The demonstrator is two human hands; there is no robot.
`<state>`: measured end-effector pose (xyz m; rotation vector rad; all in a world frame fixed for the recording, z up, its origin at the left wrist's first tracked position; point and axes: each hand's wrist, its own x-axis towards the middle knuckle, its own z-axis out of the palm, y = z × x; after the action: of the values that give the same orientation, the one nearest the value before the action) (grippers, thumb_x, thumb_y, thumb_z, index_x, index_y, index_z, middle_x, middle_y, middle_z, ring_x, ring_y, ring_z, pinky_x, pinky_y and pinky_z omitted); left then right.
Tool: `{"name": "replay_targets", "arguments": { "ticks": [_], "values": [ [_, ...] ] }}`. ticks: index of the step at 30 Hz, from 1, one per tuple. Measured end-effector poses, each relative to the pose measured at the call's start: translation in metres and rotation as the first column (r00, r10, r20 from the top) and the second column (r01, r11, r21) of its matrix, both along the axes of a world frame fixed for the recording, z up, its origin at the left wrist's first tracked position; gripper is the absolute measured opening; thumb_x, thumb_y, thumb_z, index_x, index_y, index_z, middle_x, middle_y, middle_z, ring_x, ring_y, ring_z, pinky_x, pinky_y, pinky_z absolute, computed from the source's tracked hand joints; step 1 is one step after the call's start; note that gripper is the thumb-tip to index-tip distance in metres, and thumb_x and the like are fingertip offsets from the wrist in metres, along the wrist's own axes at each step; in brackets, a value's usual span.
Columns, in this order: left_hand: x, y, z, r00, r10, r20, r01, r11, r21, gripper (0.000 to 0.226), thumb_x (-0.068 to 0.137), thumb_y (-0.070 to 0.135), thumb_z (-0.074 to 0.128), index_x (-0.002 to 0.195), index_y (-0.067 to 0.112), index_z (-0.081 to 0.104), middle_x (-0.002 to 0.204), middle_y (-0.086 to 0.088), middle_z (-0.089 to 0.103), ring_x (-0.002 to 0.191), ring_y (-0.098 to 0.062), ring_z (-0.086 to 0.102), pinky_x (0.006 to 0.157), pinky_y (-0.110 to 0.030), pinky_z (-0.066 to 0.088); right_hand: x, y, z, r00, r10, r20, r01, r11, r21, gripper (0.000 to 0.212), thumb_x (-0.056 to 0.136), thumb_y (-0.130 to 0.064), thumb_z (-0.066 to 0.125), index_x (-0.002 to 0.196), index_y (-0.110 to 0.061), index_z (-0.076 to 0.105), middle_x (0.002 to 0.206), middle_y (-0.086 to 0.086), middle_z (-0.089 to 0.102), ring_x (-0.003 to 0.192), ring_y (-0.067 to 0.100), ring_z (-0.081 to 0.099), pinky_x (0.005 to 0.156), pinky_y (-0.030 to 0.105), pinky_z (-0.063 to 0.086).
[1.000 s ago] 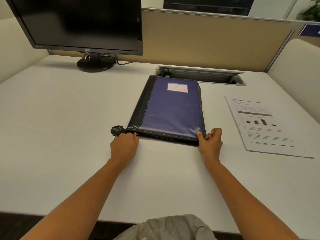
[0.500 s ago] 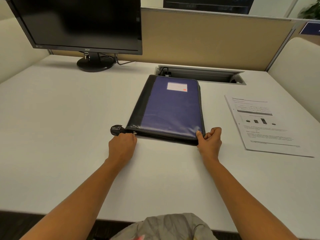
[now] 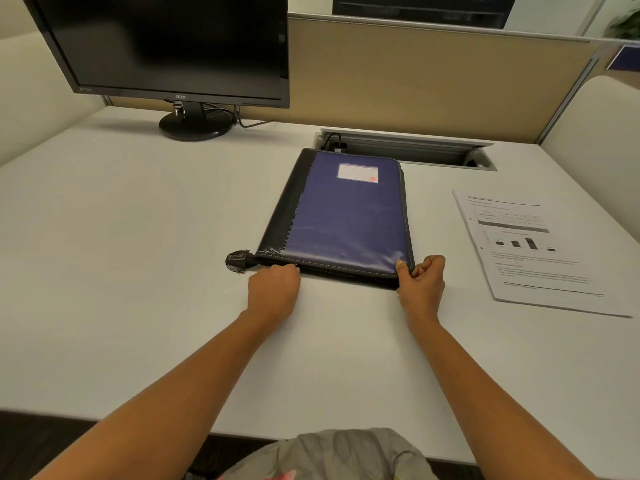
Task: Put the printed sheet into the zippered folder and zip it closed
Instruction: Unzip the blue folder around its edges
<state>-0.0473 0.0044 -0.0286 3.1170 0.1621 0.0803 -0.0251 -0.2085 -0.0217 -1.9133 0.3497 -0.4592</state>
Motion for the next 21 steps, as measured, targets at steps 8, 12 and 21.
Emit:
{"name": "replay_targets", "arguments": {
  "ticks": [8,12,21],
  "values": [
    [-0.006,0.011,-0.004,0.994,0.077,0.072,-0.077,0.997,-0.010,0.021,0.095,0.015,0.041,0.091,0.014,0.061,0.089,-0.007,0.066,0.082,-0.028,0.063,0.057,-0.028,0.034,0.001,-0.001,0.000,1.000,-0.007,0.000,0.007,1.000,-0.016,0.030,0.084,-0.013,0.062,0.087,-0.011,0.032,0.063,-0.002,0.036,0.059,0.019,0.040,0.069,0.051,0.055],
    [-0.010,0.013,-0.006,0.986,0.131,0.098,-0.124,0.989,-0.080,0.029,0.096,0.021,0.036,0.085,0.014,0.062,0.086,-0.007,0.067,0.079,-0.029,0.063,0.058,-0.027,0.031,0.002,-0.002,-0.001,1.000,-0.004,0.005,0.005,1.000,-0.023,0.031,0.084,-0.013,0.062,0.087,-0.011,0.032,0.063,-0.002,0.036,0.058,0.017,0.040,0.069,0.047,0.054],
    [-0.012,0.024,-0.003,0.967,0.198,0.158,-0.182,0.977,-0.114,0.038,0.097,0.026,0.033,0.083,0.011,0.065,0.087,-0.010,0.067,0.080,-0.032,0.063,0.058,-0.027,0.029,0.002,-0.003,-0.003,1.000,-0.012,0.016,0.012,1.000,-0.022,0.031,0.084,-0.011,0.062,0.086,-0.011,0.031,0.062,-0.002,0.035,0.060,0.021,0.040,0.068,0.048,0.054]
  ]
}}
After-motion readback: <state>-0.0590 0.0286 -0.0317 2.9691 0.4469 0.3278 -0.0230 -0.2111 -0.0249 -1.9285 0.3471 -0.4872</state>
